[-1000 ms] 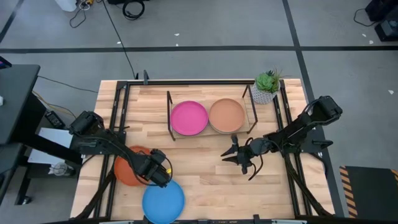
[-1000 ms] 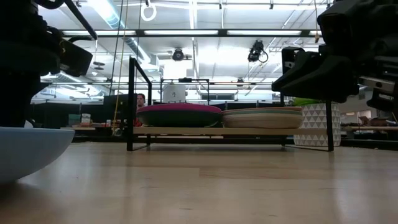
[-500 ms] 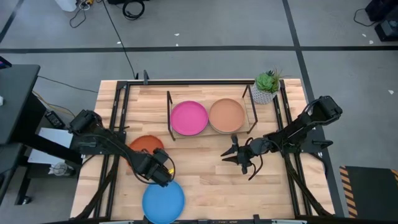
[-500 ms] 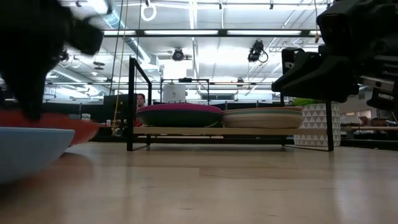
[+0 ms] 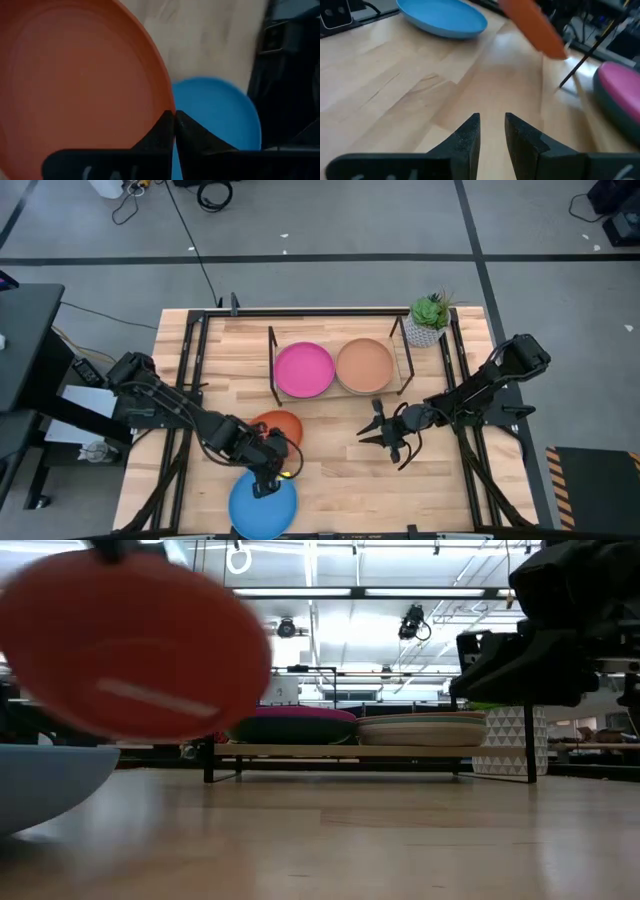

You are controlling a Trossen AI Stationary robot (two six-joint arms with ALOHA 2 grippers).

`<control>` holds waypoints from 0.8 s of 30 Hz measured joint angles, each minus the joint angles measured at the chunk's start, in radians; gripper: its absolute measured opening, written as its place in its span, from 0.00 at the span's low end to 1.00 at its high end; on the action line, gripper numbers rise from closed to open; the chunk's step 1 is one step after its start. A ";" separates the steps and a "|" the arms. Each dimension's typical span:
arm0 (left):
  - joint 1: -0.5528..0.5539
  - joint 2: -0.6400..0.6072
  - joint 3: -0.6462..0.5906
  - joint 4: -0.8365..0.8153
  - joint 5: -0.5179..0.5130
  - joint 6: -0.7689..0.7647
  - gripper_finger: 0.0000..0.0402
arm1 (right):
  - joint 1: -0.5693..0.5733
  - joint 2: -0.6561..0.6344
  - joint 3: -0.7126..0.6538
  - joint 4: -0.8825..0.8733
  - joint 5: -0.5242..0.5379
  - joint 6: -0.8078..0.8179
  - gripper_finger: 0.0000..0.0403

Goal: Place and stack plates onto a shelf
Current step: Stack the orange plate on top of the pink plate on the shelf

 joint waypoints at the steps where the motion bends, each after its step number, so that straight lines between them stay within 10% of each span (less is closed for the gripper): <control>1: 0.010 0.000 0.003 0.028 0.000 0.051 0.03 | 0.004 0.000 0.000 -0.010 0.000 0.023 0.24; 24: 0.343 0.075 0.005 0.505 -0.070 0.840 0.03 | 0.242 0.000 -0.030 -0.079 0.239 0.376 0.24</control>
